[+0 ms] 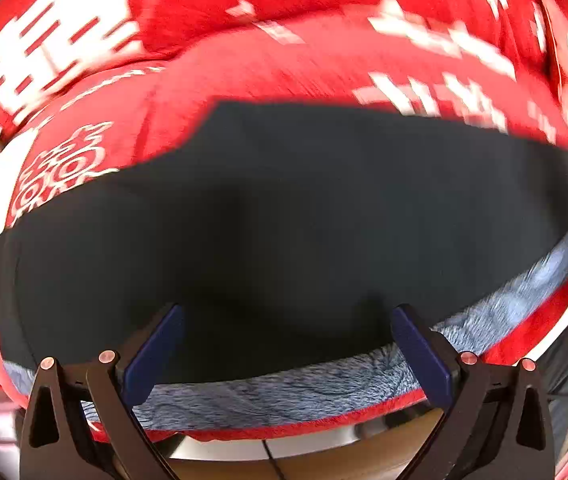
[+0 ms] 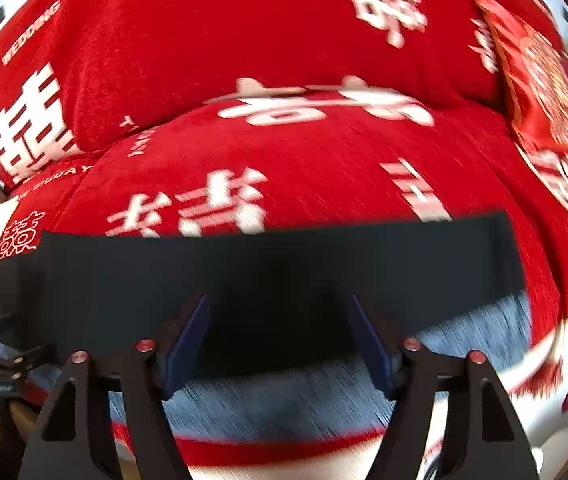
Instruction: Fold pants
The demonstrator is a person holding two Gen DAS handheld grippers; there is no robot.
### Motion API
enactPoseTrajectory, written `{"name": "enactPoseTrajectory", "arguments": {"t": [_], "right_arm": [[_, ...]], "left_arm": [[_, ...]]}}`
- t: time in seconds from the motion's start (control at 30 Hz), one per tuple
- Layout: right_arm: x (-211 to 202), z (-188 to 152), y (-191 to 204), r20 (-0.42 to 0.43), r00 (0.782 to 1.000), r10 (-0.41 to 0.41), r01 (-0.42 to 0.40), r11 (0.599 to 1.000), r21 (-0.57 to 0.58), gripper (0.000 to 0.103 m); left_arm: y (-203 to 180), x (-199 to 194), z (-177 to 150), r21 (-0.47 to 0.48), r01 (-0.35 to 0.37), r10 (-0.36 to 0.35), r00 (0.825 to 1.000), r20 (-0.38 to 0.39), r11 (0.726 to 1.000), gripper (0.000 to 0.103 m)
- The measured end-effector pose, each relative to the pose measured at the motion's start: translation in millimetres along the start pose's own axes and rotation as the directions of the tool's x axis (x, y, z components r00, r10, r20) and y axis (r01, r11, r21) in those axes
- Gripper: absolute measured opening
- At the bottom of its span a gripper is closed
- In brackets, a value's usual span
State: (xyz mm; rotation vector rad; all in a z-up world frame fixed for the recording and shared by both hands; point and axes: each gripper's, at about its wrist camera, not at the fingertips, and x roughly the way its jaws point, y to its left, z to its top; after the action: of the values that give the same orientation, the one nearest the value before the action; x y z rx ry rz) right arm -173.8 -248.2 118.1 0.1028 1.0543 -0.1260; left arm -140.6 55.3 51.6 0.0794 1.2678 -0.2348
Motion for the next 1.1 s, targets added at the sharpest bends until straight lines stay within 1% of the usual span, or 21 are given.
{"name": "enactPoseTrajectory", "arguments": {"t": [0.03, 0.13, 0.2, 0.27, 0.33, 0.37, 0.4, 0.43, 0.5, 0.57, 0.63, 0.67, 0.7, 0.77, 0.87, 0.9, 0.97, 1.0, 1.03, 1.07, 1.1], "right_arm": [[4.8, 6.8, 6.2, -0.004, 1.000, 0.009, -0.009, 1.000, -0.013, 0.078], [33.0, 20.9, 22.6, -0.065, 0.998, 0.013, -0.015, 0.999, -0.032, 0.078], [52.3, 16.8, 28.0, -0.125, 0.992, 0.006, -0.011, 0.999, -0.040, 0.078], [60.9, 4.6, 29.1, -0.156, 0.987, -0.027, 0.019, 0.998, -0.052, 0.081], [53.5, -12.2, 29.1, -0.135, 0.990, -0.046, 0.035, 0.996, -0.083, 0.084], [50.1, -18.3, 27.9, -0.137, 0.989, -0.053, 0.040, 0.995, -0.096, 0.086], [45.2, -29.2, 25.0, -0.139, 0.988, -0.061, 0.046, 0.993, -0.111, 0.087], [41.0, -35.7, 22.6, -0.140, 0.988, -0.062, 0.046, 0.992, -0.115, 0.087], [33.5, -47.9, 12.5, -0.152, 0.987, -0.049, 0.035, 0.995, -0.097, 0.087], [27.4, -49.4, 5.2, -0.165, 0.985, -0.047, 0.037, 0.997, -0.066, 0.087], [24.3, -43.7, 10.0, -0.187, 0.977, -0.101, 0.092, 0.994, -0.056, 0.088], [24.4, -39.7, 14.1, -0.189, 0.976, -0.107, 0.101, 0.994, -0.046, 0.088], [20.9, -35.9, 21.6, -0.176, 0.981, -0.086, 0.082, 0.996, -0.027, 0.088], [16.7, -23.9, 54.5, -0.142, 0.990, 0.009, -0.011, 1.000, -0.009, 0.088], [23.8, -10.0, 111.8, -0.132, 0.989, 0.059, -0.067, 0.996, -0.061, 0.088], [29.6, -7.6, 134.8, -0.146, 0.986, 0.082, -0.096, 0.991, -0.089, 0.088], [44.6, -9.9, 181.2, -0.185, 0.976, 0.112, -0.143, 0.976, -0.167, 0.088], [49.1, -14.0, 192.9, -0.192, 0.977, 0.095, -0.134, 0.971, -0.200, 0.088], [55.5, -19.1, 207.0, -0.185, 0.982, 0.036, -0.084, 0.963, -0.258, 0.088], [59.4, -22.3, 213.4, -0.167, 0.986, -0.006, -0.044, 0.955, -0.292, 0.090], [60.7, -22.8, 214.3, -0.143, 0.990, -0.018, -0.026, 0.954, -0.299, 0.097]], "left_arm": [[14.7, -7.0, 5.2, -0.050, -0.012, 0.013, 0.999, 0.034, 0.999, 0.103], [48.8, -13.5, 15.1, -0.161, -0.048, 0.061, 0.995, 0.076, 0.986, 0.103], [73.9, -3.1, 18.2, -0.218, -0.091, 0.100, 0.994, 0.032, 0.972, 0.103], [95.5, 6.4, 8.7, -0.275, -0.126, 0.128, 0.992, -0.011, 0.953, 0.103], [113.4, 18.5, -6.7, -0.309, -0.137, 0.125, 0.991, -0.057, 0.941, 0.103], [117.4, 22.9, -13.4, -0.309, -0.133, 0.117, 0.991, -0.071, 0.942, 0.103], [118.7, 22.7, -18.6, -0.292, -0.119, 0.108, 0.993, -0.053, 0.949, 0.103], [114.9, 19.0, -24.2, -0.244, -0.120, 0.118, 0.993, -0.025, 0.962, 0.103], [110.8, 18.3, -30.7, -0.204, -0.135, 0.132, 0.991, -0.032, 0.970, 0.103], [113.7, 14.5, -34.8, -0.212, -0.135, 0.131, 0.991, -0.031, 0.968, 0.103], [115.9, 4.4, -31.4, -0.231, -0.141, 0.143, 0.990, -0.007, 0.963, 0.103], [114.2, -0.5, -29.5, -0.235, -0.135, 0.142, 0.990, 0.011, 0.963, 0.103], [113.3, -5.9, -24.9, -0.241, -0.124, 0.136, 0.990, 0.035, 0.963, 0.103], [109.8, -10.5, -14.1, -0.241, -0.102, 0.119, 0.991, 0.058, 0.965, 0.103], [95.6, -1.6, 4.6, -0.208, -0.114, 0.129, 0.990, 0.060, 0.971, 0.103], [93.4, 5.5, 9.5, -0.193, -0.122, 0.133, 0.990, 0.047, 0.974, 0.103], [91.6, 24.2, 9.1, -0.162, -0.142, 0.140, 0.990, -0.023, 0.977, 0.103], [94.5, 26.7, 5.2, -0.165, -0.131, 0.128, 0.991, -0.031, 0.978, 0.103], [98.6, 24.9, 1.2, -0.175, -0.115, 0.113, 0.993, -0.020, 0.978, 0.103], [104.4, 24.4, -4.5, -0.179, -0.116, 0.113, 0.993, -0.027, 0.977, 0.103], [109.7, 24.3, -9.4, -0.178, -0.119, 0.115, 0.993, -0.030, 0.977, 0.103]]}}
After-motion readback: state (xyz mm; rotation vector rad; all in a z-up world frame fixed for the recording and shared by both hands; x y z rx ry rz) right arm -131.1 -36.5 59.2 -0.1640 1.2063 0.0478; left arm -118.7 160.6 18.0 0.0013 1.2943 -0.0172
